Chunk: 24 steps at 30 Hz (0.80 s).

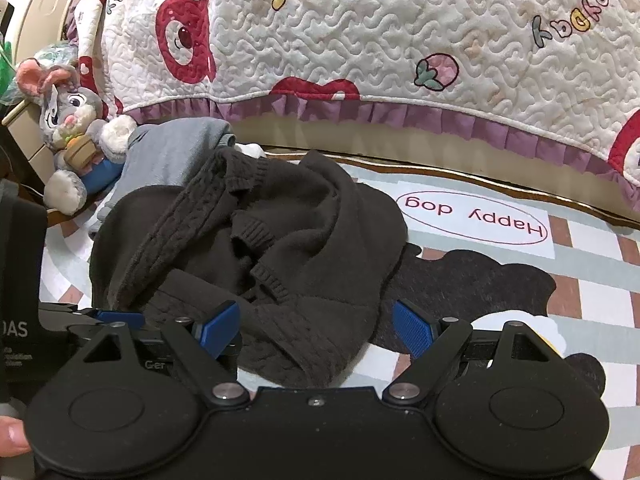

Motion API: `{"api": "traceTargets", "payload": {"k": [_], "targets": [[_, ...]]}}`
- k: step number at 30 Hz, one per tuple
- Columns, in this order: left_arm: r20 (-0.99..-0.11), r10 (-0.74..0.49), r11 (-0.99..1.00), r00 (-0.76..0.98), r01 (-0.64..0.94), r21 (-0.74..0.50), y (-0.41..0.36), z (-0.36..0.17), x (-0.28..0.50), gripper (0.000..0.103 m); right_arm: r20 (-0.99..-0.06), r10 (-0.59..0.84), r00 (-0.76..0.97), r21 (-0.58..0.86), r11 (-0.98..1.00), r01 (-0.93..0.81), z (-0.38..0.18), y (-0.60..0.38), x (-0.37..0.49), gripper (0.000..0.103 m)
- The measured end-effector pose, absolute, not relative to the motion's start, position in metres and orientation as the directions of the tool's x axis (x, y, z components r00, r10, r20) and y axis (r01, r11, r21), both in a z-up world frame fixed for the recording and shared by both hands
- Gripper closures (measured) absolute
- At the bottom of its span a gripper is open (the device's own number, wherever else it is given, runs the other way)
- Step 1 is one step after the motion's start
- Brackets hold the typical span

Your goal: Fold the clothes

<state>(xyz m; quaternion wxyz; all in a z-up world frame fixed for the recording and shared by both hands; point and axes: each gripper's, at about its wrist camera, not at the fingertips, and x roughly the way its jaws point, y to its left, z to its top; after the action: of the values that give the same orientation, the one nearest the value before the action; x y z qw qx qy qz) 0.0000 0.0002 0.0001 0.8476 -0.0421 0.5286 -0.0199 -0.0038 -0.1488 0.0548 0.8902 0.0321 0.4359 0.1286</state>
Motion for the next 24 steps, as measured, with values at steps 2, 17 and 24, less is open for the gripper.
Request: {"api": "traceTargets", "payload": {"k": [2,17,24], "targets": [[-0.893,-0.079,0.995,0.443,-0.012,-0.094,0.0006,0.0006,0.0002,0.0,-0.767,0.255,0.589,0.169,0.965,-0.198,0.0558,-0.1479,-0.0041,0.016],[-0.881,-0.106,0.992,0.461,-0.018,-0.129,0.0052,0.0014,-0.0005,0.0,-0.759,0.254,0.599,0.169,0.966,-0.196,0.0582,-0.1444,-0.0056,0.016],[-0.88,-0.078,0.995,0.468,-0.023,-0.1,0.0056,-0.0002,-0.0014,0.0,-0.765,0.249,0.594,0.155,0.966,-0.205,0.0565,-0.1399,-0.0061,0.016]]}}
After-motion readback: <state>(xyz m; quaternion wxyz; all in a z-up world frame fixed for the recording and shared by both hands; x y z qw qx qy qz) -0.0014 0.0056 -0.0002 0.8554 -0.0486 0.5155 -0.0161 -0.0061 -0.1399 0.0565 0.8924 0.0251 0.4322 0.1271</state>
